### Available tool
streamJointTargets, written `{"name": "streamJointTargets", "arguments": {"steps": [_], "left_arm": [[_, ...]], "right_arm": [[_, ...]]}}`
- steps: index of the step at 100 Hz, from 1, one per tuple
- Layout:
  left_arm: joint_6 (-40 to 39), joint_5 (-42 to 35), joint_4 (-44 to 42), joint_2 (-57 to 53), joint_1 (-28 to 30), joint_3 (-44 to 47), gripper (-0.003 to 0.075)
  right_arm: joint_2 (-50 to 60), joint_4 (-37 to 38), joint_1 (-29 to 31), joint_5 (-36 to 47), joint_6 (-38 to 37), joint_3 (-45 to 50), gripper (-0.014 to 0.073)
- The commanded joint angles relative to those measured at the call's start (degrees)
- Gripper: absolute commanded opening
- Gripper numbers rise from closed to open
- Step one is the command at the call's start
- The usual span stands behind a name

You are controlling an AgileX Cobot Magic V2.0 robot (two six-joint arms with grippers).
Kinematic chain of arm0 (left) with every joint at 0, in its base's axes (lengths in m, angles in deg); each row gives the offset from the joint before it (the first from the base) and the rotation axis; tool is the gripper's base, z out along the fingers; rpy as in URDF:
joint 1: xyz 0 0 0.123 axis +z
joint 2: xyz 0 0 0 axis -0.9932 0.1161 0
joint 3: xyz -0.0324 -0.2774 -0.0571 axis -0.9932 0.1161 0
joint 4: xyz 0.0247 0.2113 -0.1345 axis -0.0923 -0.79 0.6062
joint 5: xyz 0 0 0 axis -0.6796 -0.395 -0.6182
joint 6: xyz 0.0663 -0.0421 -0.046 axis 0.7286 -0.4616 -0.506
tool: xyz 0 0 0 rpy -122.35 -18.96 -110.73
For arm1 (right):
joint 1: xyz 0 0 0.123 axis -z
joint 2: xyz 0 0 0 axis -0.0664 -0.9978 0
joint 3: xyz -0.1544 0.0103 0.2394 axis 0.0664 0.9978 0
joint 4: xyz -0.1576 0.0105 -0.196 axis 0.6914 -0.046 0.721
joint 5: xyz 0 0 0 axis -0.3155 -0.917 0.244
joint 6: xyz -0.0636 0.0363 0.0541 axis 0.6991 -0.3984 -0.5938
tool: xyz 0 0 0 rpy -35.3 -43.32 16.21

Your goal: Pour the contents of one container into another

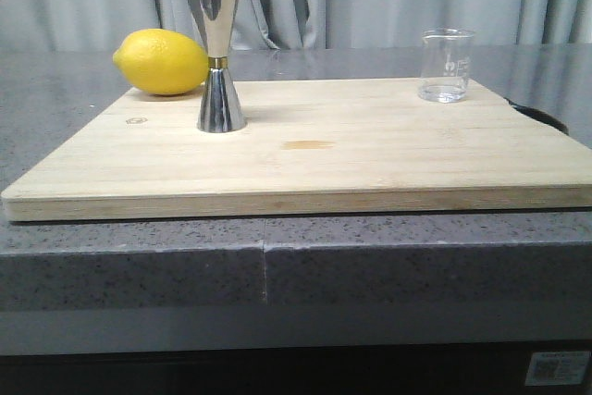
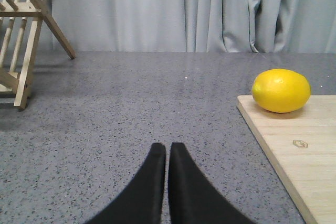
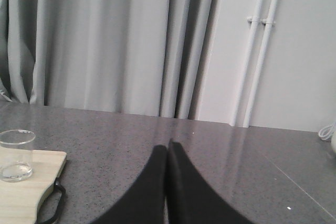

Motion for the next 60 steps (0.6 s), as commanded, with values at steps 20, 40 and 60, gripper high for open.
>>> {"name": "streamJointTargets", "arguments": {"steps": [20,40,60], "left_arm": [[-3.91,-1.39,-6.41,-1.47,-2.22,-1.67,-0.0019],[-50.32,-2.38,-47.87,-6.49,-2.34,-1.67,-0.0019],[-80.94,-1.68,-75.58,-10.69,-2.34,-1.67,-0.0019]], "right_arm": [[-0.44,0.87,0.22,2.9,0.25,-1.25,-0.0064],[-0.44,0.87,0.22,2.9,0.25,-1.25,-0.0064],[-0.44,0.87,0.22,2.9,0.25,-1.25,-0.0064]]}}
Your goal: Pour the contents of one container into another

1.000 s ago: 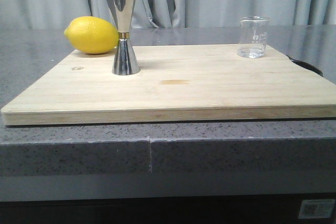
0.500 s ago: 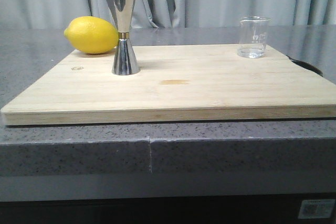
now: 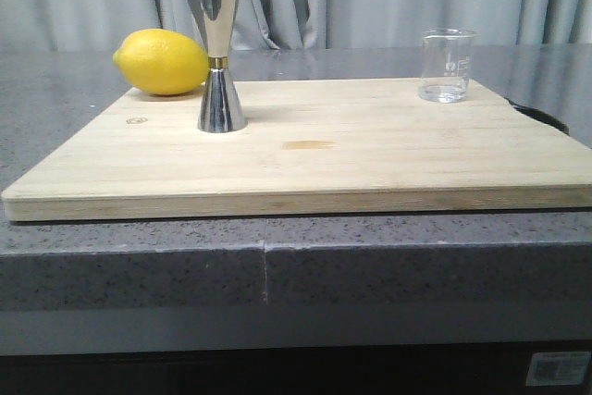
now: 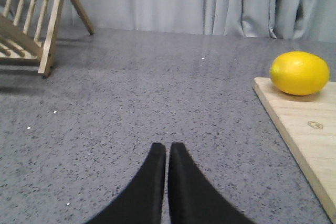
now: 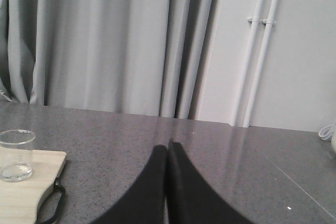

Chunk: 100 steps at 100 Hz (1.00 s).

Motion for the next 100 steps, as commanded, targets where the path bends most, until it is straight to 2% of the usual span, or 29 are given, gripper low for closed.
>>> {"name": "streamJointTargets", "arguments": {"steps": [1,13,28,37,54,78,100], "left_arm": [[-12.99,-3.0,-9.62,-1.05,-0.5,-1.67,-0.0019],[-15.94,-5.65,-13.81,-2.96,-0.5,-0.69,-0.0019],[-20.6,-17.7,-16.89,-5.22,-0.5,3.8,-0.0019],[-25.51,-21.68,-20.55,-7.24,-0.5,6.69,-0.0019],[-31.63,-22.96,-26.63,-7.86,-1.32,10.15,-0.0019],[-31.76,-22.73,-31.29,-7.86,-6.56,11.03,-0.0019],[-31.76,-22.52,-31.19,-7.86,-7.22,11.03,-0.0019]], "right_arm": [[-0.44,0.87,0.22,2.9,0.25,-1.25,-0.0064],[-0.44,0.87,0.22,2.9,0.25,-1.25,-0.0064],[-0.44,0.87,0.22,2.9,0.25,-1.25,-0.0064],[-0.44,0.87,0.22,2.9,0.25,-1.25,-0.0064],[-0.44,0.87,0.22,2.9,0.25,-1.25,-0.0064],[-0.44,0.87,0.22,2.8,0.25,-1.25,-0.0064],[-0.44,0.87,0.22,2.8,0.25,-1.25,-0.0064]]}}
